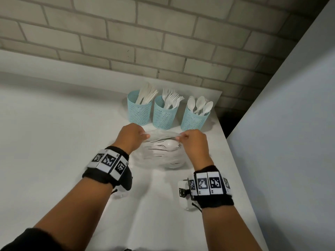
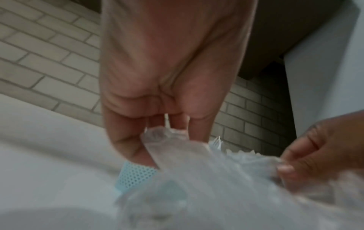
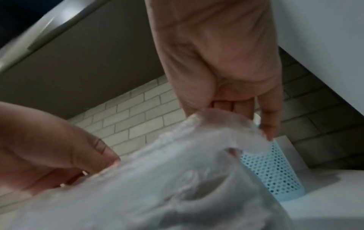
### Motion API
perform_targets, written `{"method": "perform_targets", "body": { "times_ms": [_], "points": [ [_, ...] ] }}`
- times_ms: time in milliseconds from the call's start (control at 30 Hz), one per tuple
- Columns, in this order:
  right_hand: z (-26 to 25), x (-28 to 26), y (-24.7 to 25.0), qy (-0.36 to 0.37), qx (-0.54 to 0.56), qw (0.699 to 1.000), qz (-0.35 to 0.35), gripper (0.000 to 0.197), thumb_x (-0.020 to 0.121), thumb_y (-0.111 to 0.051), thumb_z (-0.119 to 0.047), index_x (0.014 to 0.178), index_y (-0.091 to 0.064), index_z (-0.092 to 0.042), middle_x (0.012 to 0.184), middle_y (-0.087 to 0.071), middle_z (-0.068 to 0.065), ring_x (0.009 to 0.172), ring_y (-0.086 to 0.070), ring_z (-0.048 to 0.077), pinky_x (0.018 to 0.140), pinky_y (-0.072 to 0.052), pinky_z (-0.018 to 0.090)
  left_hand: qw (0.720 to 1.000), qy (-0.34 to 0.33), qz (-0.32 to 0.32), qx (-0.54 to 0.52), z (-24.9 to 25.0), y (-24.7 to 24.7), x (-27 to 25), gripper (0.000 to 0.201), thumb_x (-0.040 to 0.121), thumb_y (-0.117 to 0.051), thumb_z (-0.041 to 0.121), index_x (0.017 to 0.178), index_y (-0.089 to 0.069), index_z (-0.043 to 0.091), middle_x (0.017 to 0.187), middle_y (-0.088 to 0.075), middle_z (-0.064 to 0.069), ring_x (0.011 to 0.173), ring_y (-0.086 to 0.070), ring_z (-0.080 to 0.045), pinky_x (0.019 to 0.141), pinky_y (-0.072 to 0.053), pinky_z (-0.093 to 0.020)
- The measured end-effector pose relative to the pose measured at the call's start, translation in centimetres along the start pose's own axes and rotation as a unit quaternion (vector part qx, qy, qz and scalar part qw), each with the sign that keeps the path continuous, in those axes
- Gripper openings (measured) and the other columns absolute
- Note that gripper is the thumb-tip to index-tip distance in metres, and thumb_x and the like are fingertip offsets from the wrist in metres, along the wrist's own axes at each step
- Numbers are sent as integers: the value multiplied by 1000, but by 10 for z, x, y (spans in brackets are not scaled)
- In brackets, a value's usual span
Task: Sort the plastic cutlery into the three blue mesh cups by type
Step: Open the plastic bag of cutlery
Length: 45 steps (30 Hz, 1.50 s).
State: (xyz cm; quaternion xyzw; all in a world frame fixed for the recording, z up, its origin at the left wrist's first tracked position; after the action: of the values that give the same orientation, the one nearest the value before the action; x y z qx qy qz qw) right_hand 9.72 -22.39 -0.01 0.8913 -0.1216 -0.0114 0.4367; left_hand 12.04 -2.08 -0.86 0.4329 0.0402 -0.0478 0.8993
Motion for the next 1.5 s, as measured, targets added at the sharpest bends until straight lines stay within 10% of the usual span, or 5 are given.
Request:
{"method": "perform_targets", "body": {
  "times_ms": [367,733,1000,1233,1500],
  "points": [
    [47,11,-34,-319,539,772,-109,23,98,-34,-1,89,-55,-7,49,-61,6,42,-60,13,42,-49,17,782,255,-111,-557,-35,-42,5,28,102,-38,16,80,-55,8,38,-42,6,26,-36,-3,35,-35,-9],
    [23,-7,24,-127,21,988,-90,53,91,-43,-55,74,-53,-6,67,-57,8,58,-57,21,48,-43,21,977,154,-143,-30,-45,-4,-13,51,76,-64,57,58,-50,12,51,-54,-3,41,-43,-15,60,-43,-24],
    [30,-11,5,-132,87,985,-64,33,80,-69,-9,55,-47,-13,63,-54,5,69,-56,24,73,-53,38,807,222,-144,-528,-44,-25,-27,7,88,-57,-1,82,-59,-5,67,-66,-13,51,-68,-15,51,-57,-23],
    [62,-24,-23,-368,640,668,-91,15,95,-40,5,90,-54,2,55,-68,11,54,-67,21,45,-54,29,560,294,-120,-765,-58,-37,-21,20,98,-40,5,87,-57,1,82,-66,-10,71,-68,-24,83,-55,-42],
    [72,-18,-48,-451,686,569,-46,22,92,-27,9,87,-47,3,58,-60,16,44,-45,14,30,-33,12,666,332,-149,-651,-55,-55,-23,25,96,-38,11,76,-54,15,58,-46,8,42,-43,-4,58,-29,-19]
  ]
}}
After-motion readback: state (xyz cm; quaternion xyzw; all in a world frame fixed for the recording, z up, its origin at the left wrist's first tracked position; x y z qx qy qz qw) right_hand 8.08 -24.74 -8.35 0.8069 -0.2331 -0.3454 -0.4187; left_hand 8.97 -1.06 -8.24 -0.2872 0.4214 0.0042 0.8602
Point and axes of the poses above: each hand's wrist, its own x-axis towards the middle knuckle, its own y-axis out of the back of the hand, z = x × y, the point moved 6 cm from there along x, towards the middle knuckle
